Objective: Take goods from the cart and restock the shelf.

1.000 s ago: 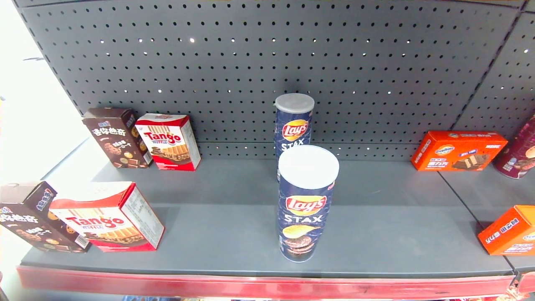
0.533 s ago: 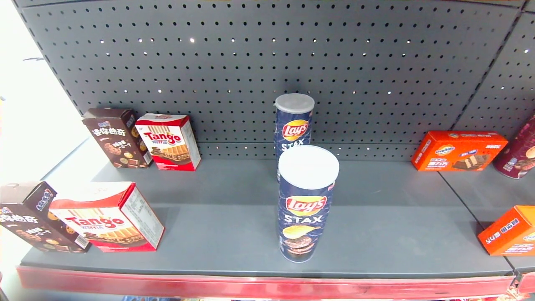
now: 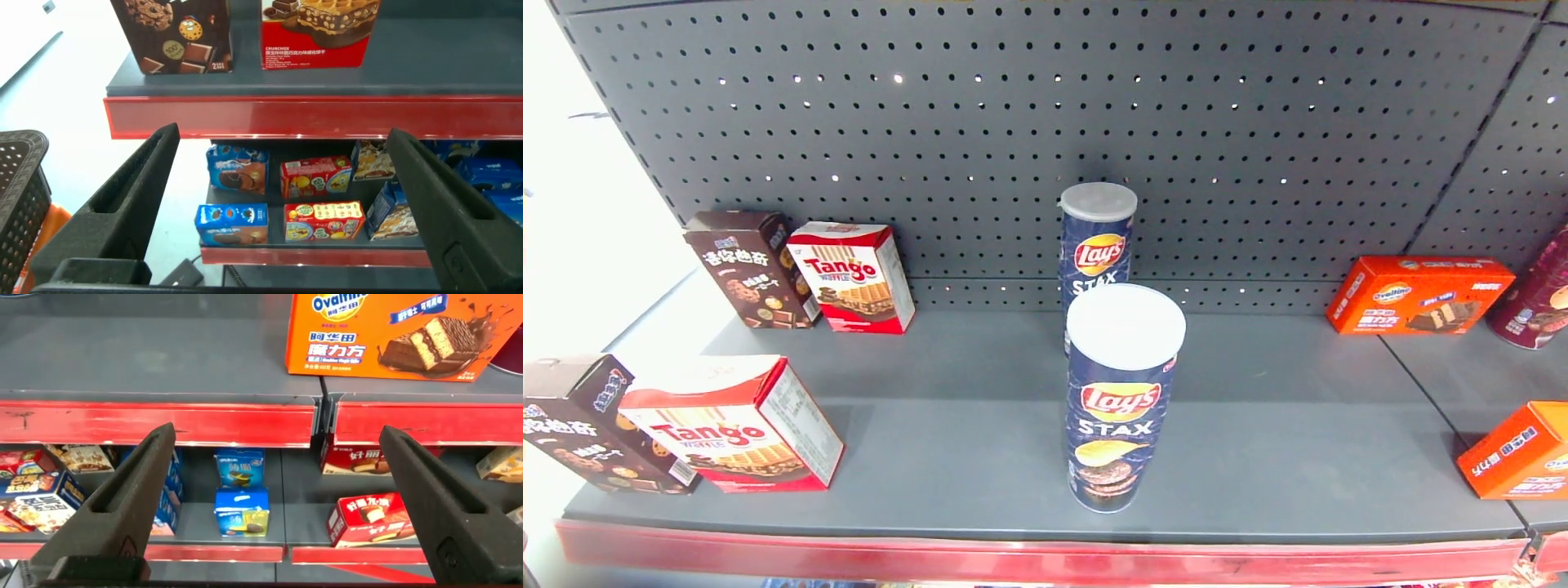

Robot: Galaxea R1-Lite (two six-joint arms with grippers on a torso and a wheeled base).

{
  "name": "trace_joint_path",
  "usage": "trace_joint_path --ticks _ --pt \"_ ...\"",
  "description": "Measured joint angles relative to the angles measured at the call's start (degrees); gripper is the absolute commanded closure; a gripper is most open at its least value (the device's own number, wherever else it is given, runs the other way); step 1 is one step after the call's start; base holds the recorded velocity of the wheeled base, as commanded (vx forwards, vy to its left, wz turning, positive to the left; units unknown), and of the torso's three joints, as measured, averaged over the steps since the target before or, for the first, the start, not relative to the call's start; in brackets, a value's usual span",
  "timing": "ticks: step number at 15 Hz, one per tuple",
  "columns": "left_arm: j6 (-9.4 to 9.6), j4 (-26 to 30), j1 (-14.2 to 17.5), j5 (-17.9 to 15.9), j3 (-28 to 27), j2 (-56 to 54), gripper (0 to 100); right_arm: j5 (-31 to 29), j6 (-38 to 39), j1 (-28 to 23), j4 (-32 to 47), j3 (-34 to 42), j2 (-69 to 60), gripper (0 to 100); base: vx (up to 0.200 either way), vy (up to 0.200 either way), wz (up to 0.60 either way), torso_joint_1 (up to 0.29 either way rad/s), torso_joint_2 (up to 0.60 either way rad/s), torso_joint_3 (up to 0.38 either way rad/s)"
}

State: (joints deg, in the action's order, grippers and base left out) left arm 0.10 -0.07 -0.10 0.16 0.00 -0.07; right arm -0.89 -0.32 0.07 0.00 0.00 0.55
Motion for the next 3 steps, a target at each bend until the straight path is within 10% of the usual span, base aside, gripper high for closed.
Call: trace_joint_path --ticks 3 --pt "0.00 0.00 0.00 0.05 0.00 0.00 0 -0.01 -0.04 -0.02 0.00 0.00 0.00 0 0.000 0.000 0.00 0.000 0.00 0.000"
